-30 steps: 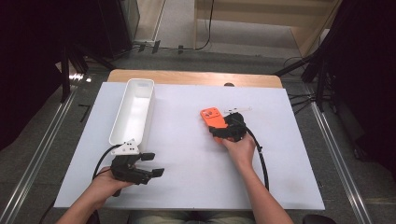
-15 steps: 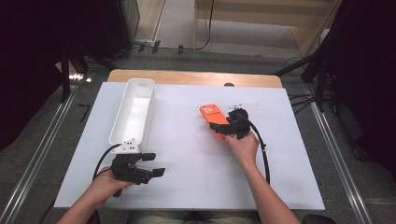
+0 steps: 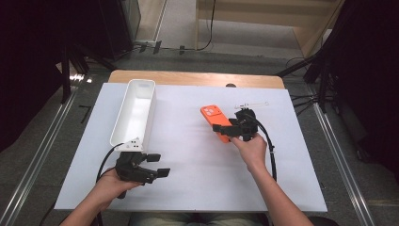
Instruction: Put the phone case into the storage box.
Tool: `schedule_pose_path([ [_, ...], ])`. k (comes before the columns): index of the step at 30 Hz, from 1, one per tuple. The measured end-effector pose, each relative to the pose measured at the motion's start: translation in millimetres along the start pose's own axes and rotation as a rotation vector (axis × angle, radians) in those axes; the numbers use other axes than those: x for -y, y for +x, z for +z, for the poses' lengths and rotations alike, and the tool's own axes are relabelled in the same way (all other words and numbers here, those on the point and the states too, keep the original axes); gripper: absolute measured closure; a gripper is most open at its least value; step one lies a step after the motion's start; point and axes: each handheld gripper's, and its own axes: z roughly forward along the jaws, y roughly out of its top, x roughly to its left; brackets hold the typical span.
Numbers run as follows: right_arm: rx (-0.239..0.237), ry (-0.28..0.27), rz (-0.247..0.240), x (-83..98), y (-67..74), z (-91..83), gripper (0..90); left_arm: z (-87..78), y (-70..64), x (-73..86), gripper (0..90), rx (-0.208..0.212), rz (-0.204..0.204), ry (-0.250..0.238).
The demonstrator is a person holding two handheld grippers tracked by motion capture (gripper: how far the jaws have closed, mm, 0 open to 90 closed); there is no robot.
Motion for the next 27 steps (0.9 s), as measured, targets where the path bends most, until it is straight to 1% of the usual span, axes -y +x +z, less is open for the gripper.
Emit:
schedule_pose_path([
  [1, -0.004, -0.001, 0.001, 0.3, 0.9, -1.8, 14.7, 0.0, 0.0, 0.0, 23.9, 0.0, 0.0, 0.0],
  [2, -0.018, -0.004, 0.005, 0.8, 2.3, -4.6, 14.7, -2.6, -2.1, -3.3, 23.8, 0.006, 0.001, -0.007],
  [3, -0.02, -0.006, 0.01, 1.1, 2.9, -5.6, 14.7, -4.2, -3.3, -5.0, 23.9, 0.013, 0.004, -0.015],
  [5, -0.03, -0.01, 0.0, 2.4, 4.5, -9.2, 14.7, -6.8, -5.3, -8.7, 23.9, 0.022, 0.006, -0.018],
  [6, -0.033, -0.014, -0.002, 3.3, 5.5, -11.0, 14.7, -6.7, -6.1, -10.3, 23.8, 0.028, -0.003, -0.023],
  [8, -0.047, -0.016, -0.01, 4.7, 6.6, -14.7, 14.7, -6.2, -6.6, -13.3, 23.9, 0.03, -0.01, -0.015],
  [9, -0.052, -0.016, -0.006, 5.5, 7.6, -16.8, 14.7, -5.3, -6.9, -15.3, 23.9, 0.038, -0.011, -0.005],
  [10, -0.064, -0.025, -0.003, 6.7, 7.8, -18.8, 14.7, -5.0, -7.3, -16.6, 23.9, 0.034, -0.008, 0.002],
  [12, -0.073, -0.03, 0.003, 8.3, 8.6, -21.6, 14.7, -3.3, -7.7, -20.4, 23.9, 0.043, -0.009, 0.009],
  [14, -0.073, -0.032, -0.006, 10.0, 9.7, -23.6, 14.7, -1.7, -8.4, -24.5, 23.9, 0.048, -0.019, 0.016],
  [18, -0.085, -0.036, -0.008, 12.6, 12.6, -24.8, 14.6, 4.1, -8.3, -33.3, 23.8, 0.059, -0.03, 0.026],
  [20, -0.091, -0.038, -0.005, 13.4, 14.0, -24.9, 14.7, 7.4, -8.2, -38.0, 23.9, 0.066, -0.04, 0.023],
  [27, -0.101, -0.042, -0.01, 16.0, 17.1, -25.4, 14.7, 16.6, -6.8, -56.3, 23.9, 0.066, -0.051, 0.021],
])
